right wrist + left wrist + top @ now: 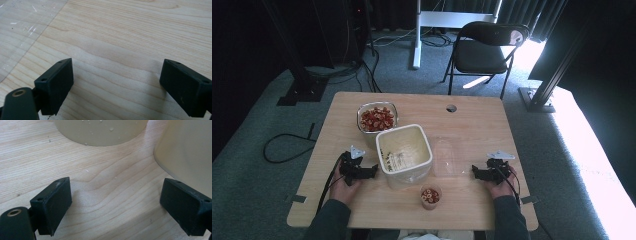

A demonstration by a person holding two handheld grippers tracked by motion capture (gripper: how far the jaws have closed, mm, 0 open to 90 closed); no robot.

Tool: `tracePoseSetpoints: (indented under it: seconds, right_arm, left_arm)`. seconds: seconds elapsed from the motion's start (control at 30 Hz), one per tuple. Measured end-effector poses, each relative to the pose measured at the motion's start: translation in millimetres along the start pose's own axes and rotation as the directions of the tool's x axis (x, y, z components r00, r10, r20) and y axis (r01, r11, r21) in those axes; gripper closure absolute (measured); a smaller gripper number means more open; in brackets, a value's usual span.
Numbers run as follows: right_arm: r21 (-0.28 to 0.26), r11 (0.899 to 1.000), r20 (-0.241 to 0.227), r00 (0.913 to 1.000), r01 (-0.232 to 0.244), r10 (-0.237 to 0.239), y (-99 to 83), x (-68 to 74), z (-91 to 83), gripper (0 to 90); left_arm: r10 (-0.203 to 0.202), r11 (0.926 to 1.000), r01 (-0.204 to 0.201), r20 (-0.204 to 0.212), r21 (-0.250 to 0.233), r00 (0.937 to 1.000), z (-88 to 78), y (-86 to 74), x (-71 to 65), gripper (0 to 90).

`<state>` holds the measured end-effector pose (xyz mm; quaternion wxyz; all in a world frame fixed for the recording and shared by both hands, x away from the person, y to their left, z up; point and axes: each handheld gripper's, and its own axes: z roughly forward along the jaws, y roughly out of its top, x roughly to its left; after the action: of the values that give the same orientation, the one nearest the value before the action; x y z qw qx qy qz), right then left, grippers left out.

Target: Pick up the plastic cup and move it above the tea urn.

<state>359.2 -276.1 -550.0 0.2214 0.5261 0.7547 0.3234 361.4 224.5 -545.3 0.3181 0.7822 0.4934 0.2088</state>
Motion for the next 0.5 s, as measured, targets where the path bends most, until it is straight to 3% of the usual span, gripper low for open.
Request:
tracePoseSetpoints:
  seconds: [0.23,0.4,0.43,0.5]
  right_arm:
    - [0.003,1.000,0.002,1.0000,-0.004,0.004,-1.2,2.8,-3.1,15.8]
    - [0.027,1.000,0.005,1.0000,-0.005,0.005,2.3,8.7,-8.7,39.0]
    - [0.038,0.999,0.008,0.9999,-0.013,0.012,3.7,10.5,-9.9,40.4]
    - [0.013,1.000,-0.001,0.9998,-0.021,0.021,8.4,16.4,-15.7,41.6]
  left_arm:
    - [0.000,1.0000,0.000,0.000,0.000,1.0000,0.0,0.0,0.0,11.0]
    - [0.000,1.0000,0.000,0.000,0.000,1.0000,0.0,0.0,0.0,11.0]
    - [0.000,1.0000,0.000,0.000,0.000,1.0000,0.0,0.0,0.0,11.0]
    - [0.000,1.0000,0.000,0.000,0.000,1.0000,0.0,0.0,0.0,11.0]
